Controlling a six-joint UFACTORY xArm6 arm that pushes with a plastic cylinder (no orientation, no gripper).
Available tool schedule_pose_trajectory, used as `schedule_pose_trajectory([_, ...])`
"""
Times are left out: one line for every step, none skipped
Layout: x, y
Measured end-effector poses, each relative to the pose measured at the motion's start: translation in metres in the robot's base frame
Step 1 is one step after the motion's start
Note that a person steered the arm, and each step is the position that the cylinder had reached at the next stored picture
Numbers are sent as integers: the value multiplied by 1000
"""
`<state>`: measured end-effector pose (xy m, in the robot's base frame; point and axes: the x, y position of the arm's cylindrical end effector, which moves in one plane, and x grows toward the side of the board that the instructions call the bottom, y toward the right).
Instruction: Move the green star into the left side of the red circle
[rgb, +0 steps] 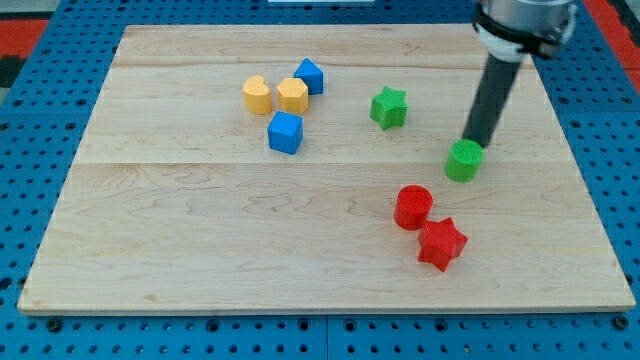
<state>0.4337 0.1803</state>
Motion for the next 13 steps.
schedule_pose_trajectory([29,-63])
schedule_pose_trajectory([15,-59])
schedule_pose_trajectory([-55,-40])
schedule_pose_trajectory([-96,-72])
schedule_pose_trajectory([-84,-123])
schedule_pose_trajectory([-51,-154])
schedule_pose_trajectory([-78,-167])
schedule_pose_trajectory([-62,-208])
schedule_pose_trajectory([-30,-182])
schedule_pose_trajectory([-28,-122])
schedule_pose_trajectory([14,-120])
schedule_pose_trajectory([-18,-151])
schedule_pose_trajectory([-9,-180])
